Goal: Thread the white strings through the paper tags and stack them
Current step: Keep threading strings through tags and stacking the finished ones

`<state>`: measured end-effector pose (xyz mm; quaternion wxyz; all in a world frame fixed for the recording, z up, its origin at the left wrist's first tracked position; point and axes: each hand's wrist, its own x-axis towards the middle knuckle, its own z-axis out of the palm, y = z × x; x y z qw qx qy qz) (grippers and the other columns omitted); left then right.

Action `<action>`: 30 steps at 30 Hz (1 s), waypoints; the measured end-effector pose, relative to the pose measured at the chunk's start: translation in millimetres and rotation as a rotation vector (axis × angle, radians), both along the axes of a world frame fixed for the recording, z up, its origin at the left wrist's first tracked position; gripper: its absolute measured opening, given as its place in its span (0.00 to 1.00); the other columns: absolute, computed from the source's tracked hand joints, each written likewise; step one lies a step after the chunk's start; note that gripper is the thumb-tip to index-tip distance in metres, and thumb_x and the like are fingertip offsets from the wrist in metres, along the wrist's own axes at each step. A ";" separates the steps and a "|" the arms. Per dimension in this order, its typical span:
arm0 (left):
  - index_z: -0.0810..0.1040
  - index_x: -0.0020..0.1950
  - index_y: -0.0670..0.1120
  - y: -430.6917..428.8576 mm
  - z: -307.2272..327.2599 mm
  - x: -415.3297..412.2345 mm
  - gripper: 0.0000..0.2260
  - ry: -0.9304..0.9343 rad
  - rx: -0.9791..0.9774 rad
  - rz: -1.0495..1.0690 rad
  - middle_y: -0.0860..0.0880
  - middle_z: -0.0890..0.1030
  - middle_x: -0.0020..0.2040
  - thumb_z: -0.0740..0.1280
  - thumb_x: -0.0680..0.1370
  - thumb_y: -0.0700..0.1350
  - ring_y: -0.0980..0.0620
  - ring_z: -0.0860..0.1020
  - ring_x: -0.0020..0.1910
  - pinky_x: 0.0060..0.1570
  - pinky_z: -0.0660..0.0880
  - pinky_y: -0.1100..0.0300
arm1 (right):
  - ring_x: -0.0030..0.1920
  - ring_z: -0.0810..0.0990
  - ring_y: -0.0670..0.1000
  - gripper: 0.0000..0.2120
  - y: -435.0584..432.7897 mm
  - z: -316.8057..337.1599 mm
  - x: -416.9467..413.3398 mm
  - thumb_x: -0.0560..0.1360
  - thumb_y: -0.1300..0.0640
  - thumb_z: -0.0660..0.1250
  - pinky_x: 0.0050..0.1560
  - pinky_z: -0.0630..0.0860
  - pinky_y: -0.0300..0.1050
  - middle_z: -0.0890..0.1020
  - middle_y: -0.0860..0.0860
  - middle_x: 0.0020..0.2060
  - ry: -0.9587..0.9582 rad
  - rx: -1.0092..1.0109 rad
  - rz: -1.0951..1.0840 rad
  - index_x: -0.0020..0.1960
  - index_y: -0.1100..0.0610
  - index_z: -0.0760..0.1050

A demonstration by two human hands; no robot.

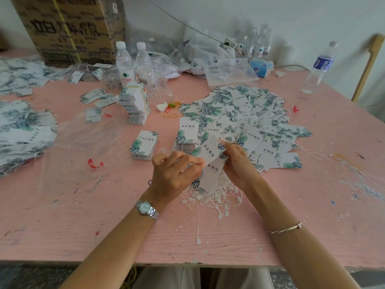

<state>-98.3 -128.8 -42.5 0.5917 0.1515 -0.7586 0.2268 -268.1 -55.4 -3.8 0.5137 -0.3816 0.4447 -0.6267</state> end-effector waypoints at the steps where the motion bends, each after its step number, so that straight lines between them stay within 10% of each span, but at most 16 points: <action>1: 0.84 0.37 0.52 0.5 0.1 -0.3 0.06 -0.009 0.008 -0.007 0.60 0.84 0.44 0.78 0.73 0.46 0.56 0.77 0.43 0.47 0.59 0.52 | 0.36 0.83 0.44 0.16 -0.1 0.0 0.0 0.79 0.51 0.63 0.34 0.77 0.35 0.86 0.49 0.37 -0.005 -0.002 0.003 0.39 0.52 0.86; 11: 0.75 0.54 0.52 7.2 3.6 -3.4 0.21 -0.239 0.213 -0.212 0.56 0.82 0.61 0.71 0.73 0.67 0.53 0.79 0.61 0.57 0.58 0.50 | 0.31 0.79 0.44 0.17 -0.9 -6.9 -5.1 0.81 0.52 0.60 0.31 0.75 0.36 0.83 0.47 0.32 0.055 -0.030 0.042 0.42 0.51 0.86; 18: 0.77 0.54 0.52 10.1 1.9 -9.9 0.04 -0.060 0.263 -0.144 0.56 0.84 0.53 0.68 0.81 0.51 0.55 0.81 0.53 0.55 0.60 0.54 | 0.33 0.81 0.46 0.12 -1.1 -6.9 -3.1 0.77 0.49 0.65 0.33 0.78 0.38 0.83 0.48 0.34 0.100 -0.005 0.101 0.47 0.53 0.85; 30: 0.86 0.48 0.49 9.0 6.8 -6.5 0.03 0.040 0.328 -0.067 0.55 0.84 0.46 0.74 0.78 0.48 0.52 0.81 0.44 0.48 0.65 0.51 | 0.46 0.73 0.59 0.09 -1.9 -7.5 -2.7 0.77 0.53 0.70 0.42 0.69 0.48 0.78 0.48 0.44 0.277 0.027 0.095 0.48 0.60 0.79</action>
